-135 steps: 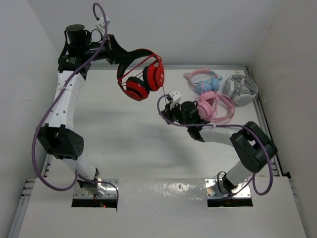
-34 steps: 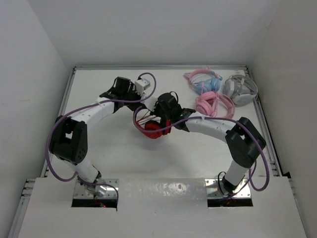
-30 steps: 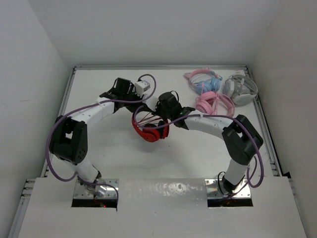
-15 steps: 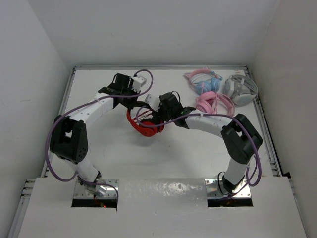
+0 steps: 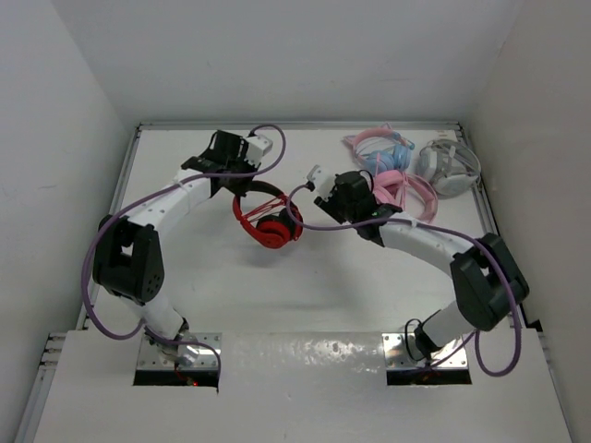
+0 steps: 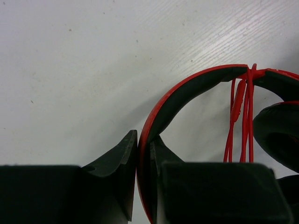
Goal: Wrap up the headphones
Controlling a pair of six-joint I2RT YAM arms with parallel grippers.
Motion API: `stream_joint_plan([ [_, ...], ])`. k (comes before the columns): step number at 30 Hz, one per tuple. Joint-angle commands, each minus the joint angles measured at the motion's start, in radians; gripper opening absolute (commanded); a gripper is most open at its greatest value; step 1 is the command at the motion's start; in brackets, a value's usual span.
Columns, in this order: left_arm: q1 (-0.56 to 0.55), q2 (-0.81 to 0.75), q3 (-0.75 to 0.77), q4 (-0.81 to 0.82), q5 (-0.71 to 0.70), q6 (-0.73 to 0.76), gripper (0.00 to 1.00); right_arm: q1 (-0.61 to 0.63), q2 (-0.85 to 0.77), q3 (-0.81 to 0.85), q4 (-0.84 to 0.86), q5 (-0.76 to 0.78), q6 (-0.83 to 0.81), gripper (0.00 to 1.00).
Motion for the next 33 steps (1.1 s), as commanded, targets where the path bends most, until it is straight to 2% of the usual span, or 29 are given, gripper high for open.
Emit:
stream_joint_plan([
  [1,0.007,-0.016,0.078,0.027,0.038,0.018,0.00,-0.008,-0.121,0.002,0.036,-0.086,0.104,0.43],
  [2,0.007,-0.016,0.081,0.018,0.057,0.042,0.00,-0.008,-0.145,0.006,0.022,-0.162,0.119,0.33],
  [4,0.005,-0.016,0.090,0.007,0.106,0.079,0.00,-0.006,-0.216,0.009,-0.001,-0.250,0.153,0.26],
  [6,0.002,-0.013,0.107,-0.011,0.141,0.133,0.00,0.003,-0.273,0.017,-0.011,-0.398,0.175,0.35],
  [8,-0.001,-0.009,0.127,-0.043,0.160,0.176,0.00,0.041,-0.301,0.018,-0.015,-0.443,0.176,0.46],
  [12,-0.015,0.004,0.173,-0.071,0.177,0.196,0.00,0.116,-0.307,0.037,-0.031,-0.488,0.142,0.57],
  [14,-0.027,0.008,0.185,-0.086,0.175,0.205,0.00,0.127,-0.278,0.073,-0.067,-0.535,0.152,0.57],
  [19,-0.060,0.004,0.189,-0.119,0.177,0.242,0.00,0.130,-0.221,0.109,-0.042,-0.597,0.196,0.47],
  [27,-0.088,0.010,0.184,-0.163,0.178,0.251,0.00,0.136,-0.190,0.107,0.022,-0.680,0.253,0.46],
  [33,-0.088,0.008,0.172,-0.172,0.172,0.260,0.00,0.164,-0.205,0.104,-0.019,-0.681,0.241,0.44],
])
